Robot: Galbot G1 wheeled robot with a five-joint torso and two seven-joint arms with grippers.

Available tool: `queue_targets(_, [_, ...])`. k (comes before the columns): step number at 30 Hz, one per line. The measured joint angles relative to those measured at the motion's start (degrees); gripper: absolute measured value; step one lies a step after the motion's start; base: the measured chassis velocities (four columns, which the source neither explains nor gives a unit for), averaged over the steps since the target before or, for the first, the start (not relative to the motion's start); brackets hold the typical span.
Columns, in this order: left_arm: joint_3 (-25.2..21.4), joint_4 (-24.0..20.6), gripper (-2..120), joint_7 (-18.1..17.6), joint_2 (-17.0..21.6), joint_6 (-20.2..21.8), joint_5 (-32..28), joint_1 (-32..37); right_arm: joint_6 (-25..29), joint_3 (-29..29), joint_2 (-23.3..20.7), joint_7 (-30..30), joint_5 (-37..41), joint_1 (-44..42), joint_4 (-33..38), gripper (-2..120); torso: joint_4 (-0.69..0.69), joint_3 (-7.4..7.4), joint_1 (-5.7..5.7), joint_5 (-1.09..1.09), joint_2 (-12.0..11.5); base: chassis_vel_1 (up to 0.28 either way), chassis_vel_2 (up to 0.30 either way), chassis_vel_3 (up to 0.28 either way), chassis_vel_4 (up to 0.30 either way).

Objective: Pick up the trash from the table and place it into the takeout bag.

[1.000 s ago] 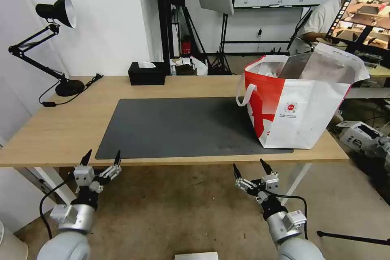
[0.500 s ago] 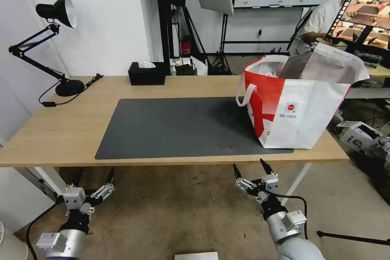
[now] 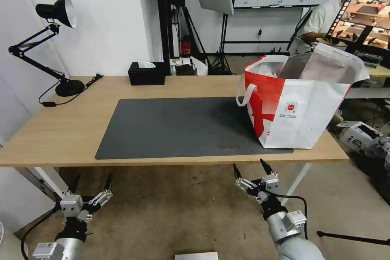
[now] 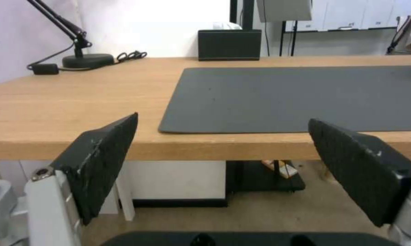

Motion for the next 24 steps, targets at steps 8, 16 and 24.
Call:
queue_targets(8, [0.1,0.0,100,0.0,0.1,0.1,0.0,-0.1,0.0,0.0,0.0,0.0,0.0,0.0,0.0,100,0.00,0.00,0.00,0.00,0.0,0.000,0.000,0.000,0.000])
queue_targets(16, [0.1,0.0,100,0.0,0.1,0.1,0.0,-0.1,0.0,0.0,0.0,0.0,0.0,0.0,0.0,100,0.00,0.00,0.00,0.00,0.0,0.000,0.000,0.000,0.000])
queue_targets(24, [0.1,0.0,100,0.0,0.1,0.2,0.0,-0.1,0.0,0.0,0.0,0.0,0.0,0.0,0.0,100,0.00,0.00,0.00,0.00,0.0,0.000,0.000,0.000,0.000])
